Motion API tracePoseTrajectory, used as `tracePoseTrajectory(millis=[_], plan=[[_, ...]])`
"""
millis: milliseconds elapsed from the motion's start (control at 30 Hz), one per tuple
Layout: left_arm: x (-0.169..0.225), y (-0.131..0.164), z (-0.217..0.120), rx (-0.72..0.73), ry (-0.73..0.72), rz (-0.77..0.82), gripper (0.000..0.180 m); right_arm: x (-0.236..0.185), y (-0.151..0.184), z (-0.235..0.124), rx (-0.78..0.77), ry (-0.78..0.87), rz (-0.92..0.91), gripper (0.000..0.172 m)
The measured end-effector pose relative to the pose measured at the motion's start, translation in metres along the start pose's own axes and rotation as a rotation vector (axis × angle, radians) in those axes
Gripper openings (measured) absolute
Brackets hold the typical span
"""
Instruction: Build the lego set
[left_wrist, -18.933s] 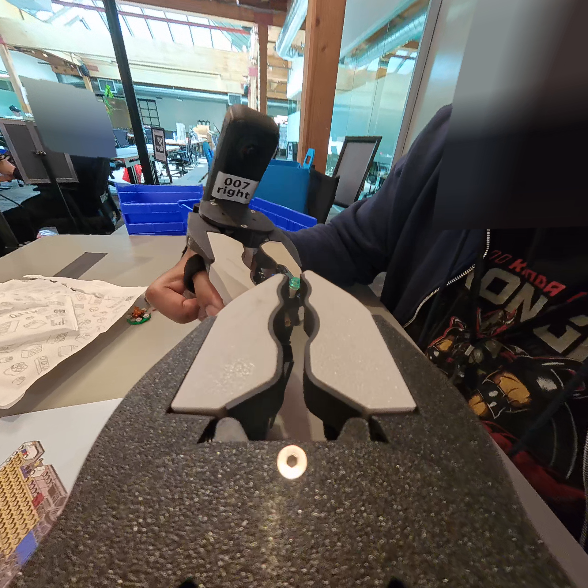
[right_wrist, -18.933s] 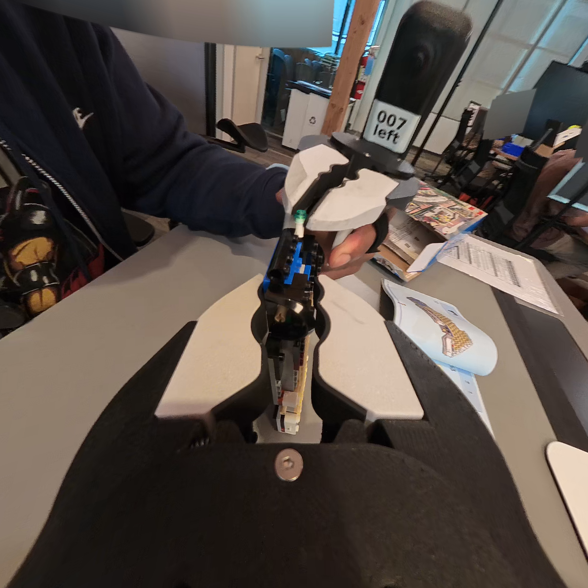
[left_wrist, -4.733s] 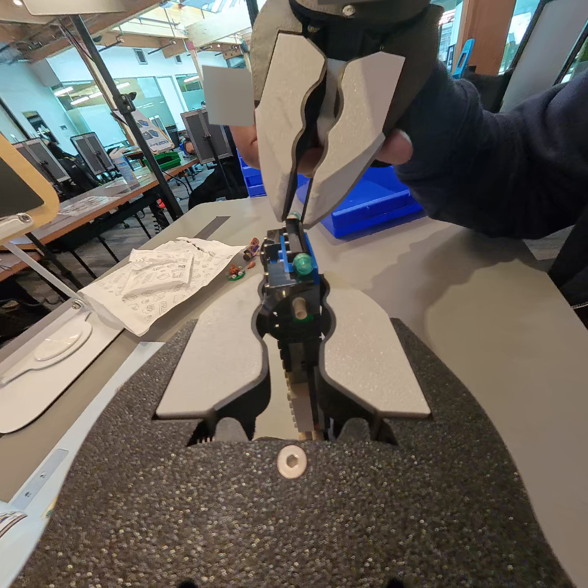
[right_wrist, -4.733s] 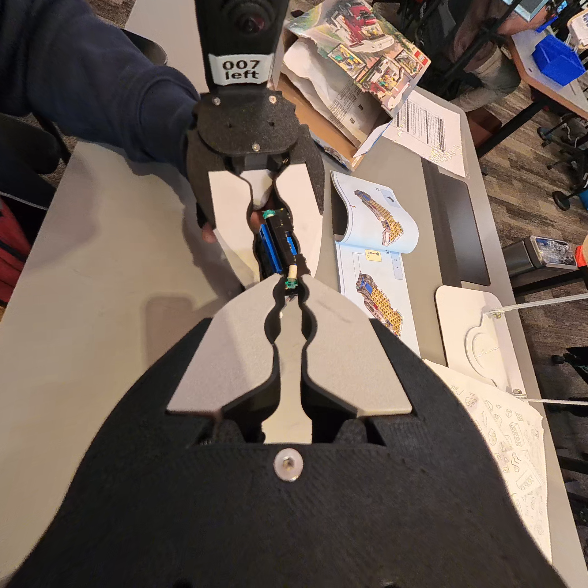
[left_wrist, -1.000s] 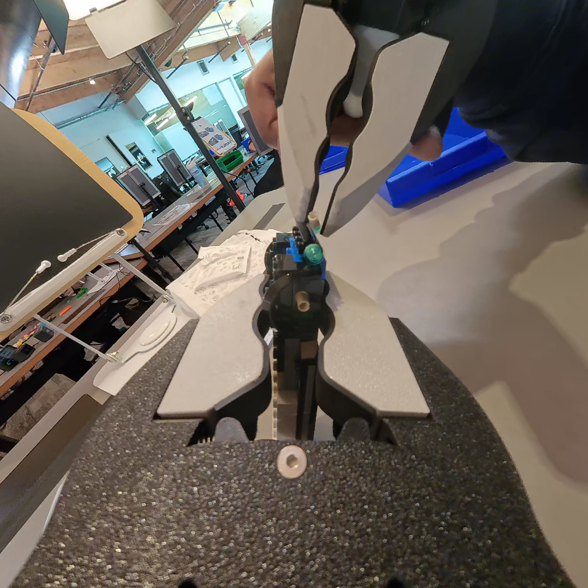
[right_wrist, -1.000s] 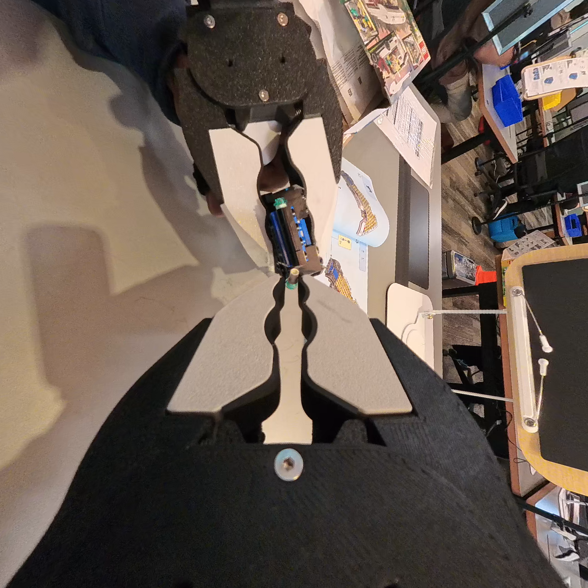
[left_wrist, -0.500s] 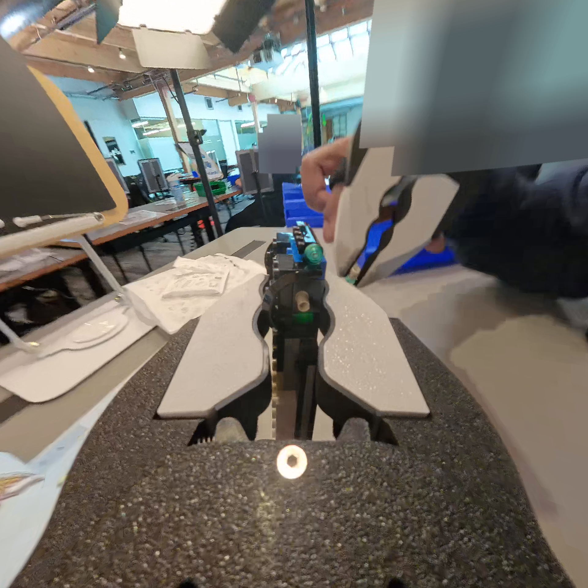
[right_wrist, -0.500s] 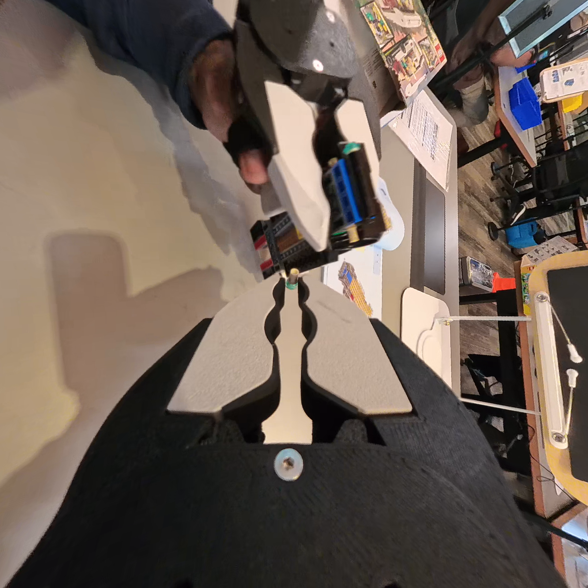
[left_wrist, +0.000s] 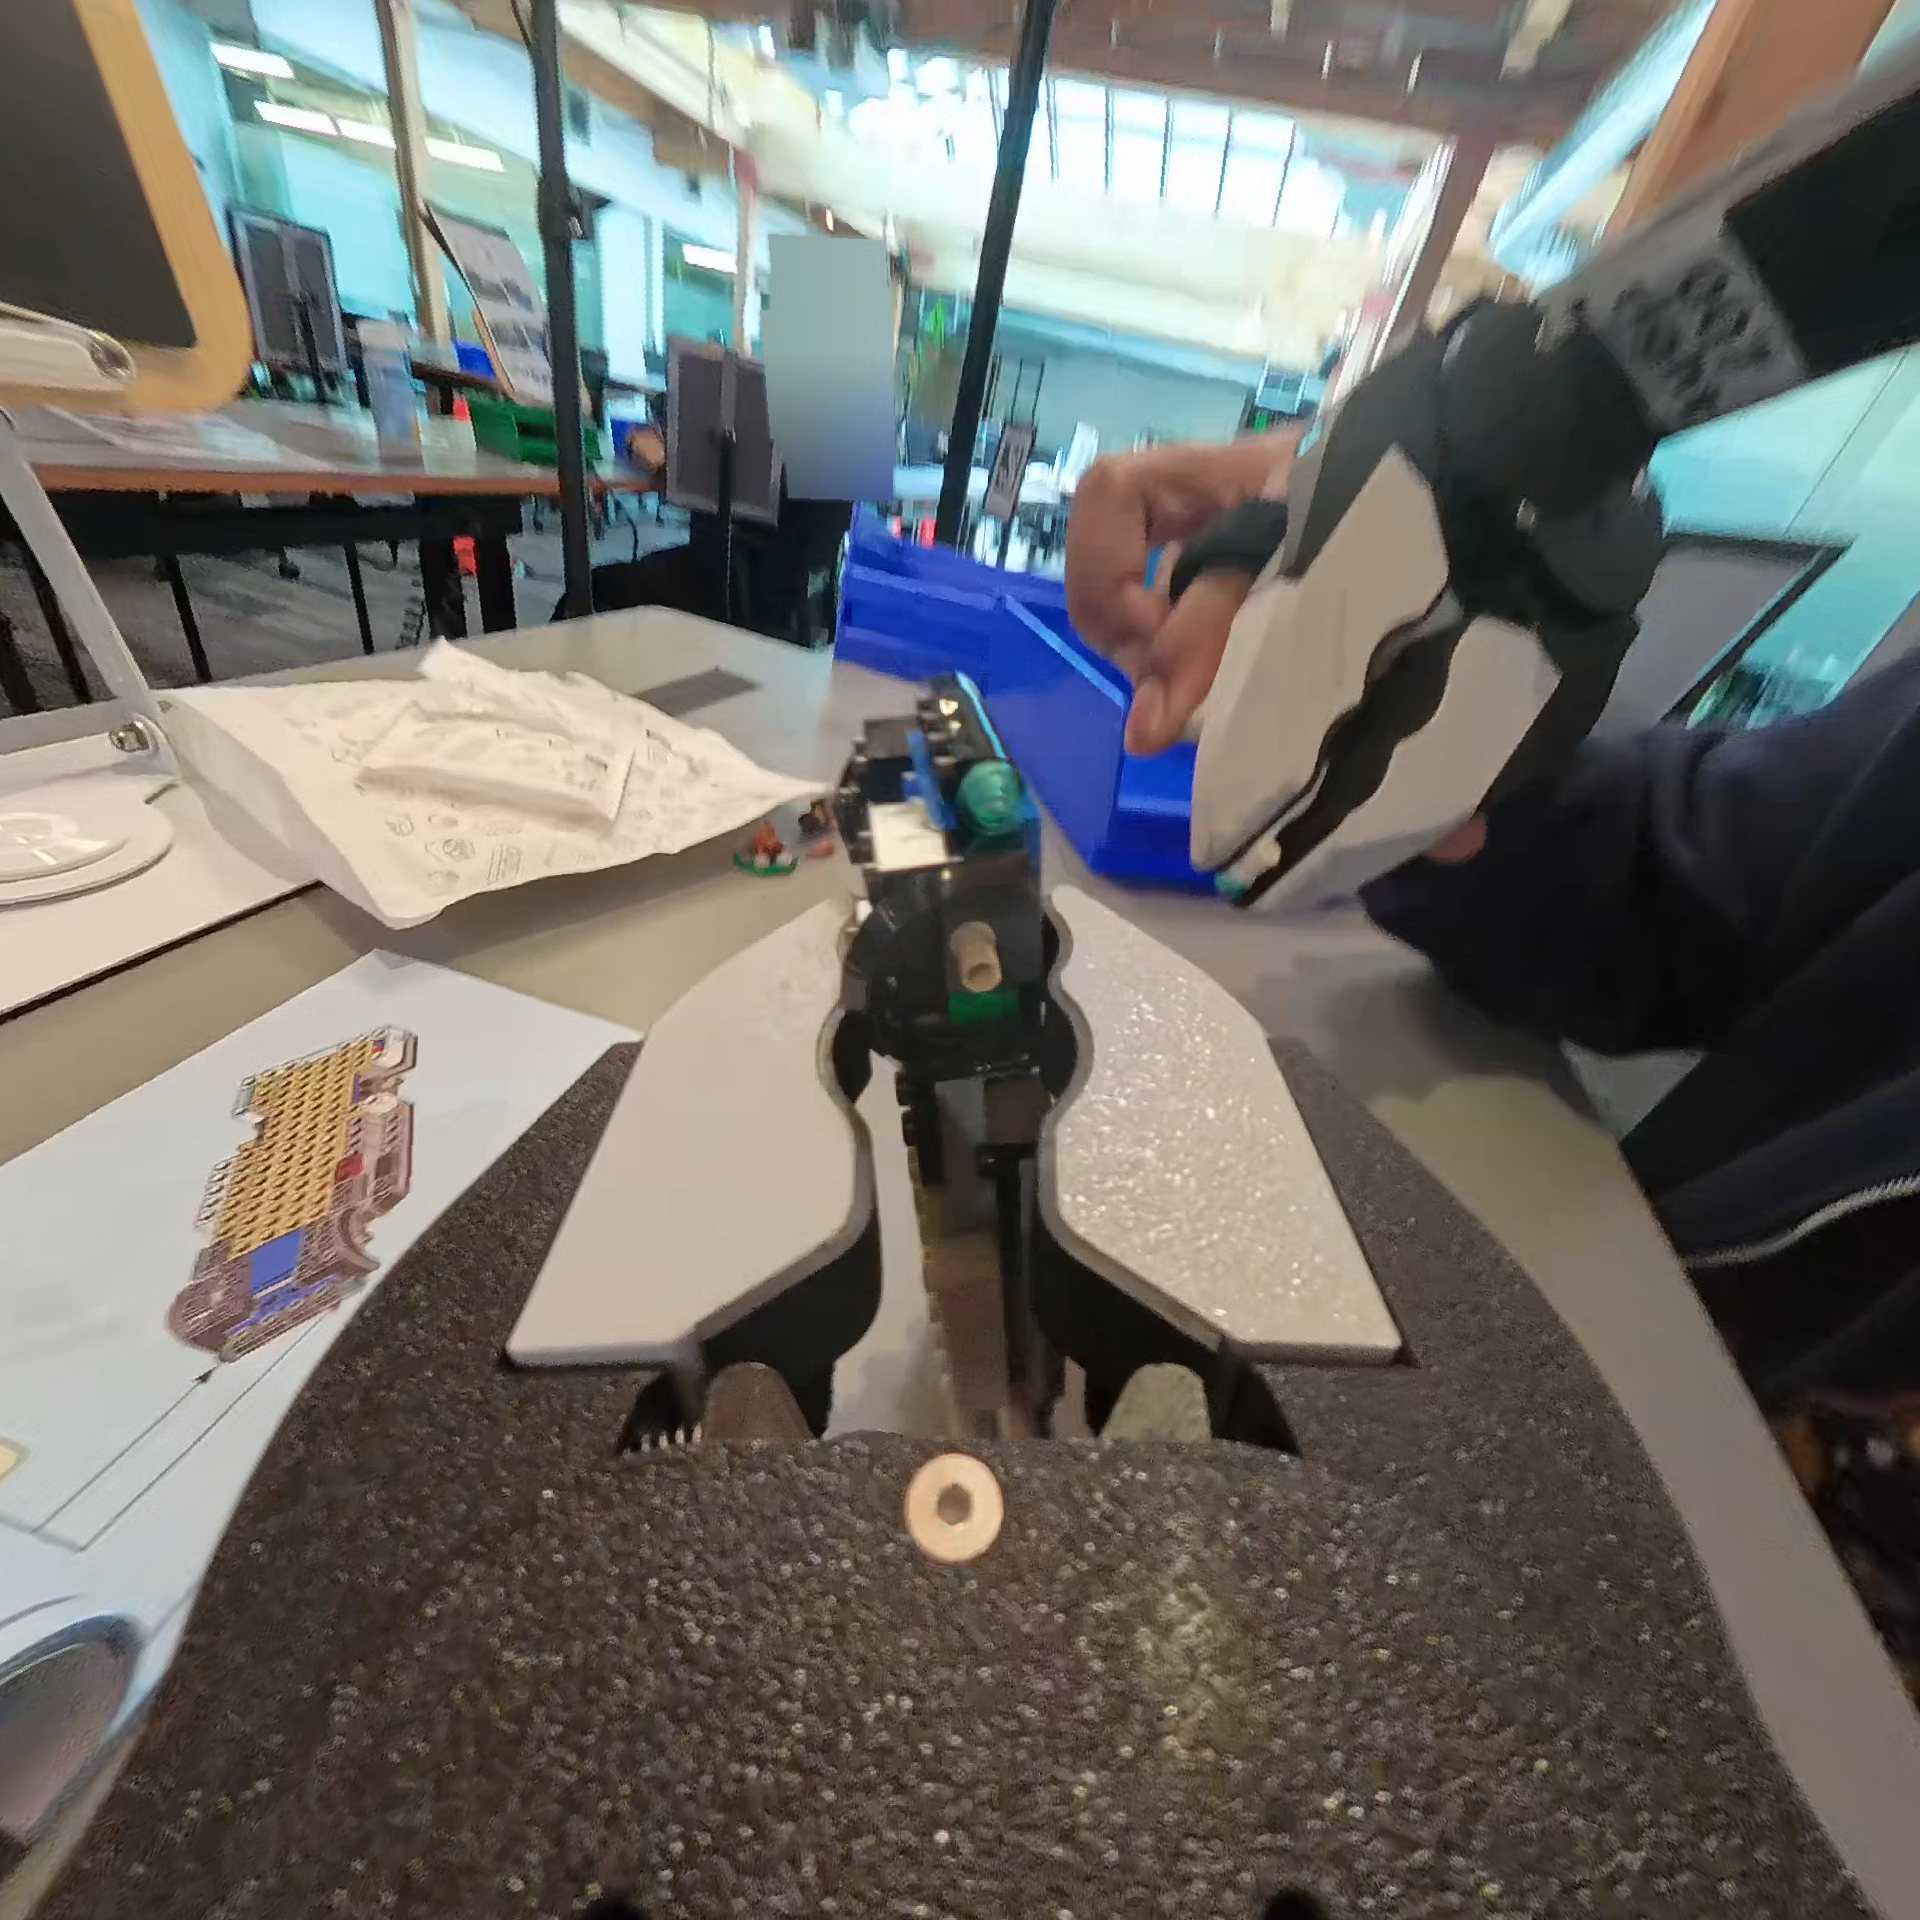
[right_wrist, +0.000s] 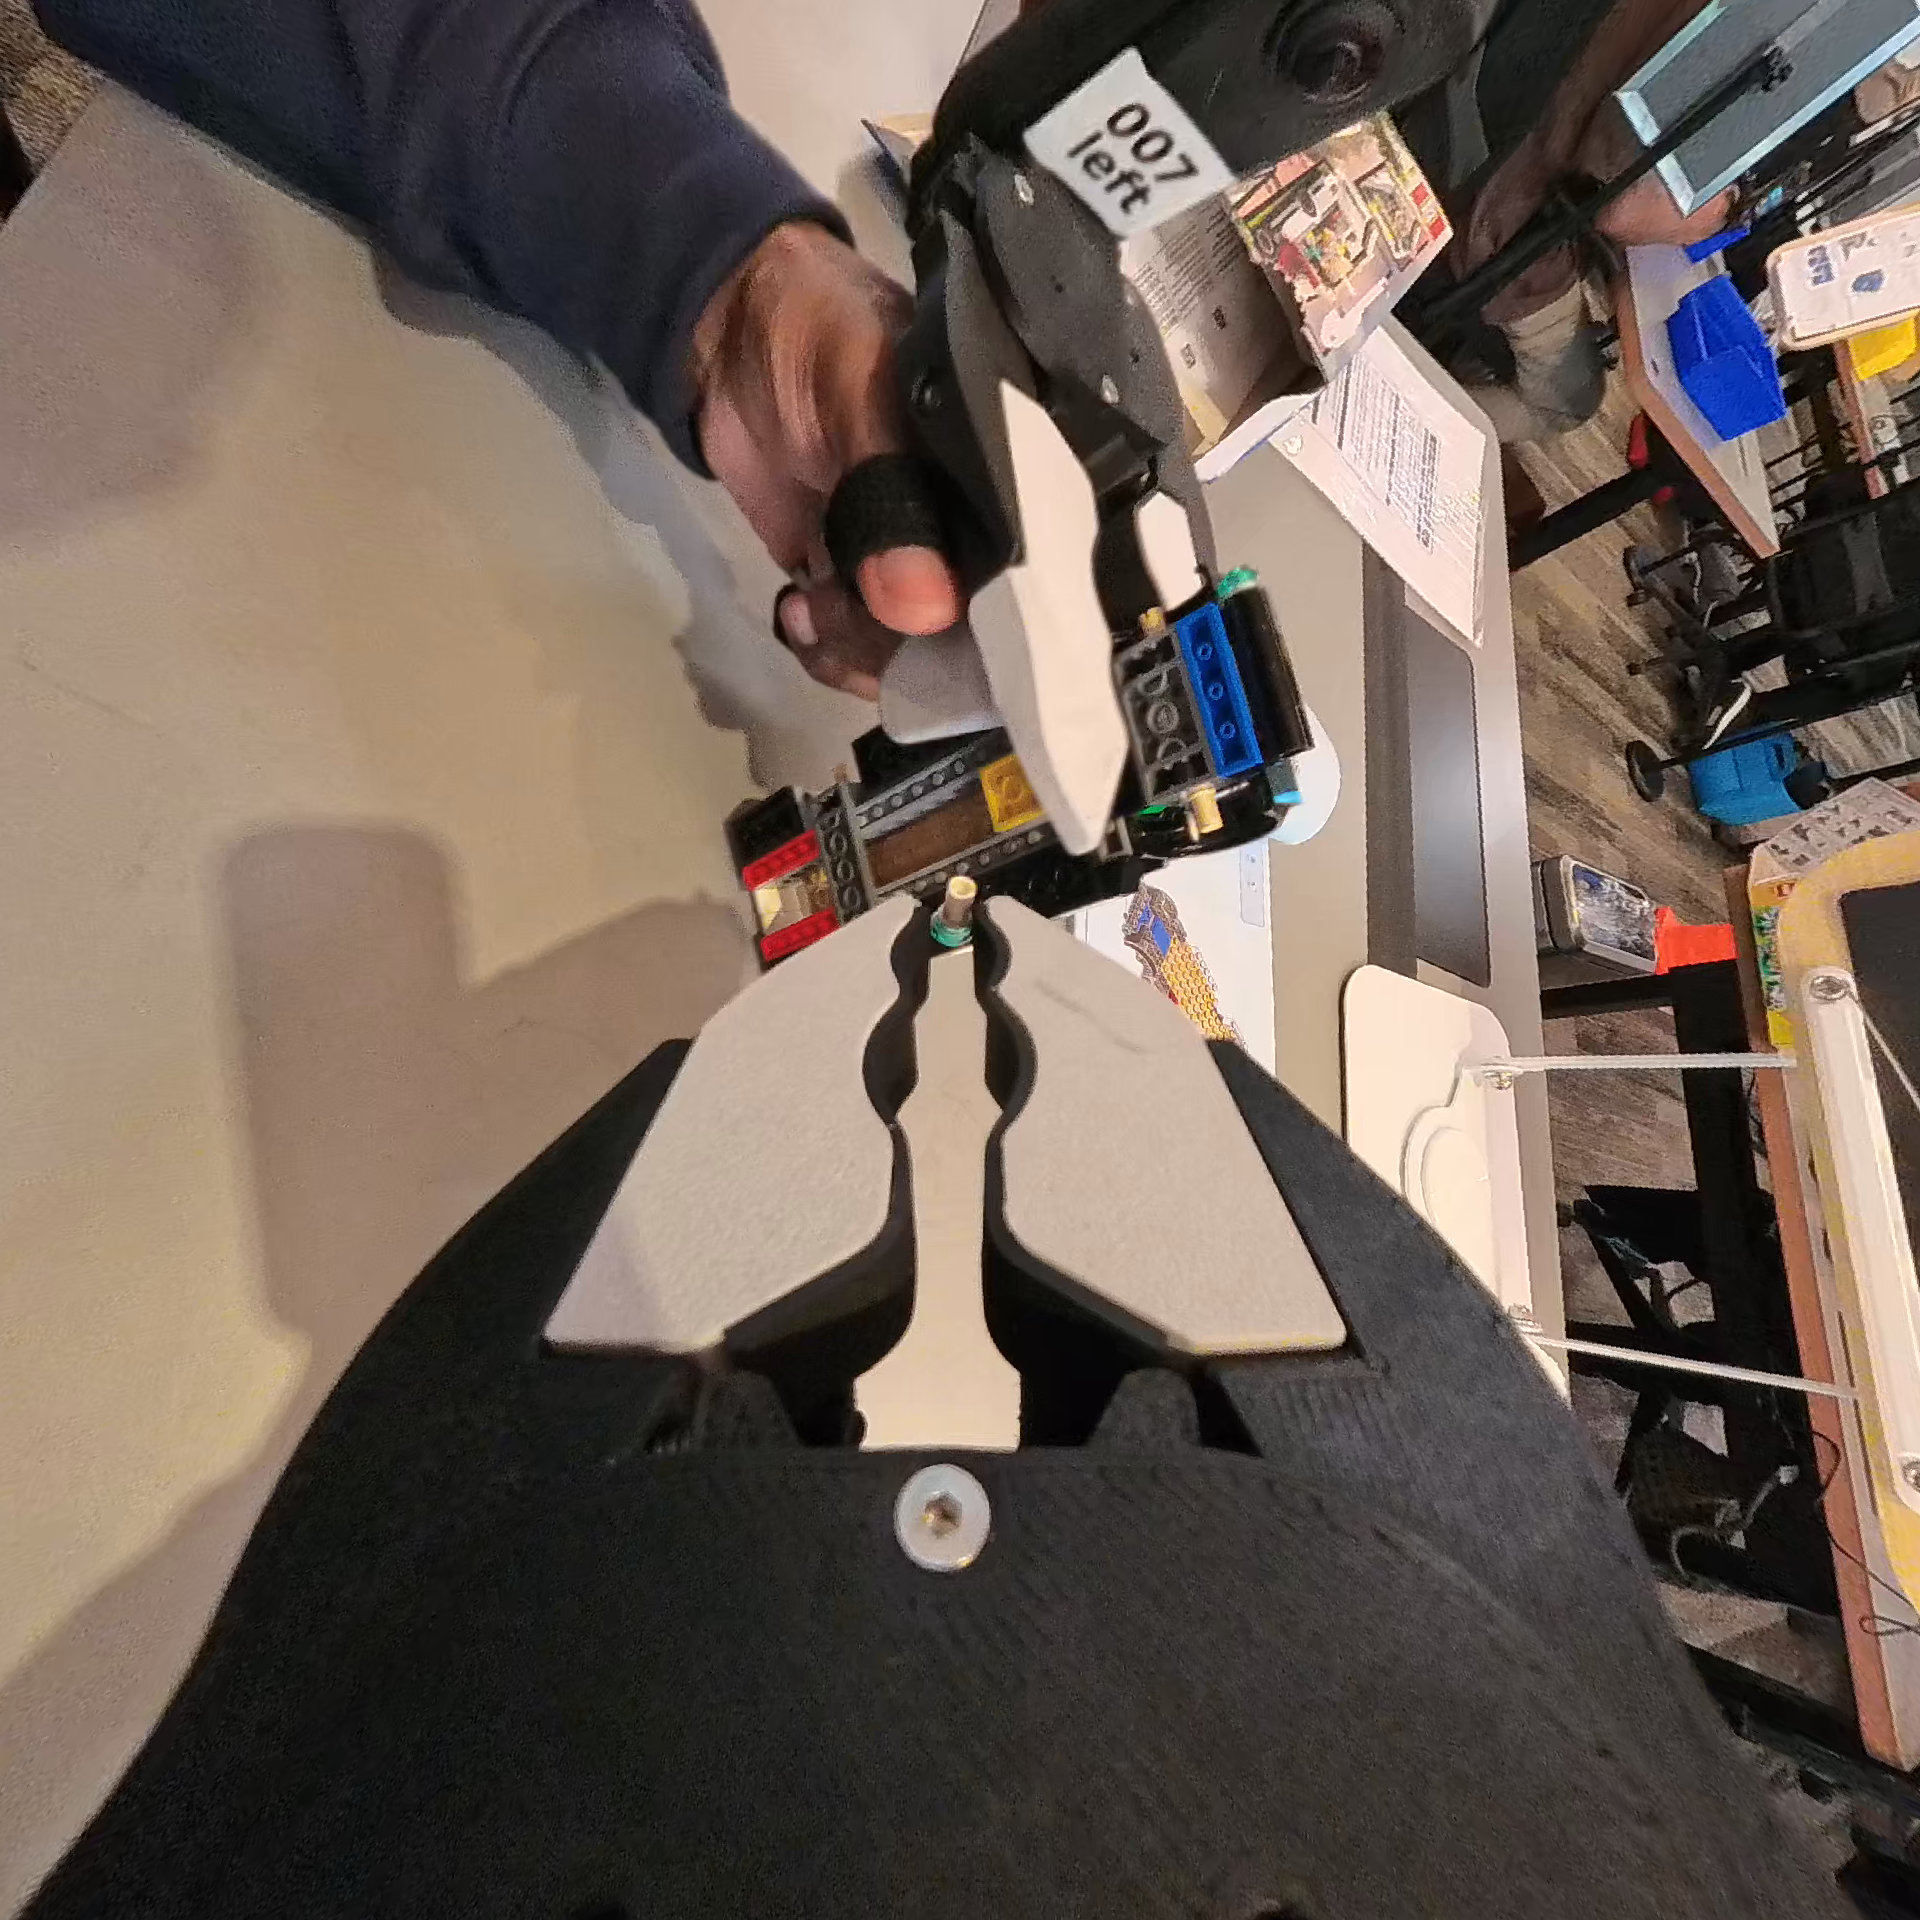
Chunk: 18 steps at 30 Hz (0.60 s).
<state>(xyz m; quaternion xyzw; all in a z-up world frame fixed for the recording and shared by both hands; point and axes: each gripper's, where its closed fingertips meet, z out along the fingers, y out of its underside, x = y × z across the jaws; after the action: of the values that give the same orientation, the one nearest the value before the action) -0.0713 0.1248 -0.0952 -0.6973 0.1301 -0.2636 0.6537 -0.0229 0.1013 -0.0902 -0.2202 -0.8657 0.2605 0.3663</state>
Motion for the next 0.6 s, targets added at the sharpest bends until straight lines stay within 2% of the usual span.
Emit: tracePoseTrajectory(millis=[300,500,600], plan=[[0.005,0.02,-0.004,-0.271,-0.041,0.169,0.037,0.0,-0.001,-0.001,-0.003,0.002,-0.004,0.007],[0.004,0.013,-0.005,-0.243,-0.068,0.179,0.032,-0.002,0.0,0.003,-0.007,-0.005,0.0,0.007],[0.003,0.008,-0.006,-0.207,-0.088,0.24,0.025,0.0,-0.002,0.003,0.002,0.007,0.0,0.007]])
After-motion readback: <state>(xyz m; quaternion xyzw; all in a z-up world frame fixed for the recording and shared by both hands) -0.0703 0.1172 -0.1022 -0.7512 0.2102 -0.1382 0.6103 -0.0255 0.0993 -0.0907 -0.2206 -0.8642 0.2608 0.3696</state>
